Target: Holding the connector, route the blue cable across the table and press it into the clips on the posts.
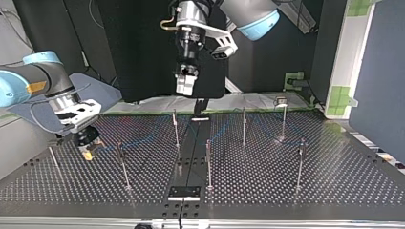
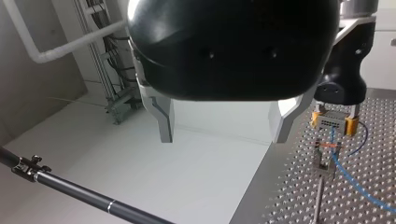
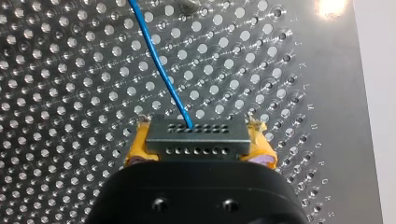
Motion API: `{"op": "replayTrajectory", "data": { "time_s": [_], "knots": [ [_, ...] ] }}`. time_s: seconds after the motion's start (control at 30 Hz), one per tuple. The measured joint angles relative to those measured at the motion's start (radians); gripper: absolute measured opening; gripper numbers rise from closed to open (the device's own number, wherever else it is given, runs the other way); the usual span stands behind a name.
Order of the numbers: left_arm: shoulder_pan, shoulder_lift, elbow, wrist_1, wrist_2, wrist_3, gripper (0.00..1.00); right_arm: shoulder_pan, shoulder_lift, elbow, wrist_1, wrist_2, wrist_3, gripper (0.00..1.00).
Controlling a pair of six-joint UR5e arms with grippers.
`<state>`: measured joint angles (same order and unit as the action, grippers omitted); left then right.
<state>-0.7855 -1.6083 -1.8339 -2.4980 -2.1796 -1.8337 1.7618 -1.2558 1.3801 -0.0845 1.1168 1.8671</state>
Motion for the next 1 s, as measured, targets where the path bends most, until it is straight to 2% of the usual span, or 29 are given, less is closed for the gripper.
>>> {"op": "replayTrajectory", "data": {
  "time_s": [0.13, 0.27, 0.63, 1.0],
  "knots": [
    [0.003, 0.000, -0.039, 0.039, 0.021, -0.023, 1.00, 0.000, 0.000, 0.000, 0.000, 0.000, 0.000, 0.00],
    [0.007, -0.001, -0.071, 0.071, 0.025, -0.032, 1.00, 0.000, 0.000, 0.000, 0.000, 0.000, 0.000, 0.00],
    [0.031, -0.043, -0.176, 0.176, -0.028, -0.047, 1.00, 0.001, 0.000, 0.000, 0.000, 0.000, 0.001, 0.00],
    [0.047, -0.127, -0.273, 0.273, -0.041, -0.069, 1.00, 0.002, 0.001, 0.000, 0.001, 0.000, 0.000, 0.00]
  ]
}}
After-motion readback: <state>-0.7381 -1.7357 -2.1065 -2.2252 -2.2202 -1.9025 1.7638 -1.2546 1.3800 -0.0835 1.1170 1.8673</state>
